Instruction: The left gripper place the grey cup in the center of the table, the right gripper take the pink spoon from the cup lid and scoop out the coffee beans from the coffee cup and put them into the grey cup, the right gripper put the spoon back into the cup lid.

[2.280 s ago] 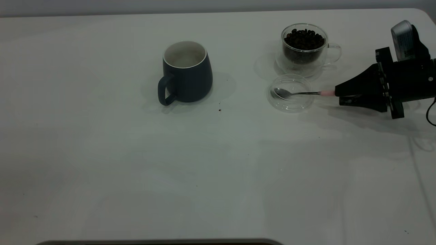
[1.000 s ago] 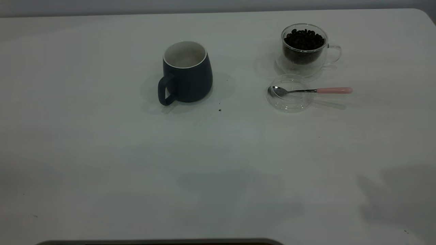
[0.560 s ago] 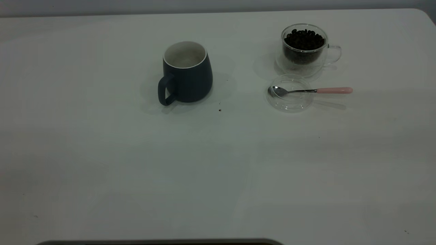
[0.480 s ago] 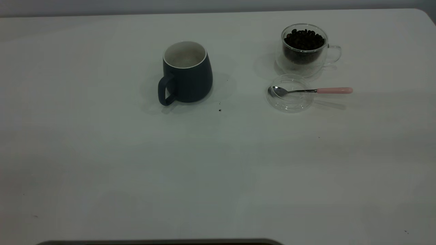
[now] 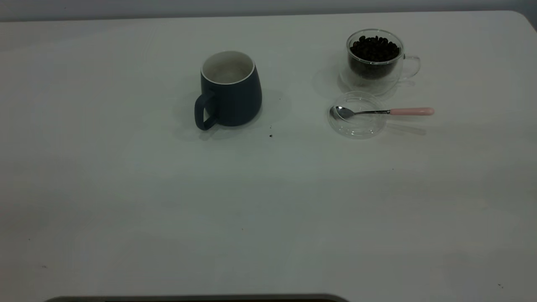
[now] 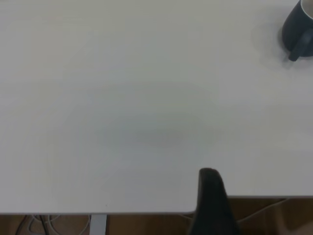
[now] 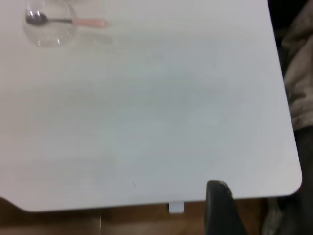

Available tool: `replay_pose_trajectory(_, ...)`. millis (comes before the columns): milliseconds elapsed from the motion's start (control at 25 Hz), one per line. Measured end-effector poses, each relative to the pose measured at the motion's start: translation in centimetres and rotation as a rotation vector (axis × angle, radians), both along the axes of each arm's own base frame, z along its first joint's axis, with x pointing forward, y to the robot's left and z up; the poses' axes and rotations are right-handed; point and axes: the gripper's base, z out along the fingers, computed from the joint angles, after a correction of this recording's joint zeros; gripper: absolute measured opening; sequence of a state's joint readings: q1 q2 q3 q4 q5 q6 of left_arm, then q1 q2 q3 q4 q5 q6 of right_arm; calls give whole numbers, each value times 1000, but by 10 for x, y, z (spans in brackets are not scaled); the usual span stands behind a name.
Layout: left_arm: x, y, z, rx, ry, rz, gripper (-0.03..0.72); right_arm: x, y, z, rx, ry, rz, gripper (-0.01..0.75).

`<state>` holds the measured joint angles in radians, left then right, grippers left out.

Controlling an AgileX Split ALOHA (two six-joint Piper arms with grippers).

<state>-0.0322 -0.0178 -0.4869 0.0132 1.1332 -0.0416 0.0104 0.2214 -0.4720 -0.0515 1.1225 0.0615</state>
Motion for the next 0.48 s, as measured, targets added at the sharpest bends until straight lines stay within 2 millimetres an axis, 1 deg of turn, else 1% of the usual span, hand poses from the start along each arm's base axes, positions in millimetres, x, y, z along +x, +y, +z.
replay_pose_trajectory(320,0,0,0,0,0,0,565,-24,0,2,3,-172,-2,467)
replay_pose_trajectory(480,0,0,0,1,0,-1,565,-27,0,2,2,-185,-3,463)
